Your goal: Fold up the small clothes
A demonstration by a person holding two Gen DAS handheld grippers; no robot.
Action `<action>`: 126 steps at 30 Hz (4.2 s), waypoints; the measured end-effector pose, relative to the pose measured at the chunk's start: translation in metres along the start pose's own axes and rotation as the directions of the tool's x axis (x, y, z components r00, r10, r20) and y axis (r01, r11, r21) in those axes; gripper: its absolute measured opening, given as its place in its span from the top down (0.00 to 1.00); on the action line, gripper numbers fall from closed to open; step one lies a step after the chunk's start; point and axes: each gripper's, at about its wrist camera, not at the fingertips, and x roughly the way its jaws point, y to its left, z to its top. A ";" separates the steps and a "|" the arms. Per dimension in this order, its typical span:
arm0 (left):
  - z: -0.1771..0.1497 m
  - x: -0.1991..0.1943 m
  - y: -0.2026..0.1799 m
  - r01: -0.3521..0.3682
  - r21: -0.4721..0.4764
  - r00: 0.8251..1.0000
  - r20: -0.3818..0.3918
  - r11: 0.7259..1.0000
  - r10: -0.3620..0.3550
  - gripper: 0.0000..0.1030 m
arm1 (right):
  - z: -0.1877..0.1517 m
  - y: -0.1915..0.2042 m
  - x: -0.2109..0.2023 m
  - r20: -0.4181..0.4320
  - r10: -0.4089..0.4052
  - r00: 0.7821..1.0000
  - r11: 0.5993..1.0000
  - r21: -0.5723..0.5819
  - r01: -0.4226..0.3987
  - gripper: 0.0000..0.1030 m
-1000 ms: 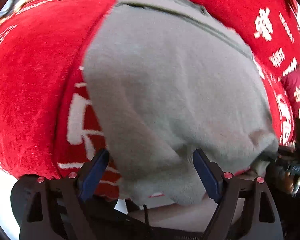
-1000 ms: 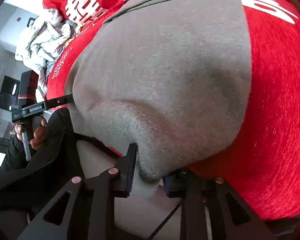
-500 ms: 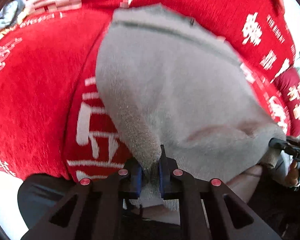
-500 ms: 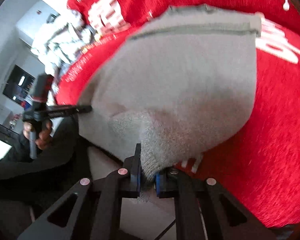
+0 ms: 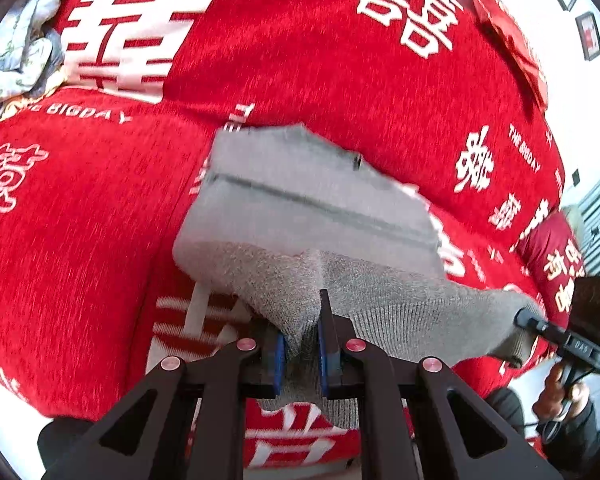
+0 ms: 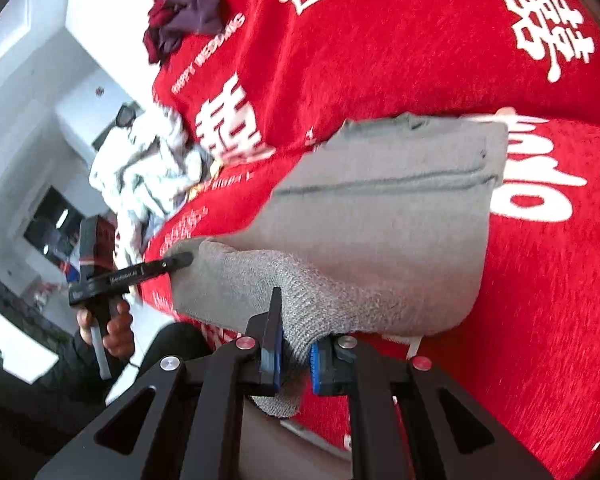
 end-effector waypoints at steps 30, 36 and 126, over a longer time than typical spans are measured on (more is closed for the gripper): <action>0.191 0.227 -0.011 -0.123 0.009 0.975 -0.188 0.992 0.122 0.87 | 0.200 -0.153 0.126 0.001 -0.166 0.986 0.939 0.307 0.157 0.90; 0.202 0.267 0.032 -0.133 -0.205 0.951 -0.302 0.970 0.067 0.67 | 0.215 -0.185 0.169 -0.069 -0.179 0.981 0.912 0.362 0.192 0.86; 0.129 0.164 0.090 -0.185 0.062 0.927 -0.321 0.981 0.195 0.82 | 0.154 -0.145 0.118 -0.091 -0.288 0.953 0.945 0.137 0.299 0.78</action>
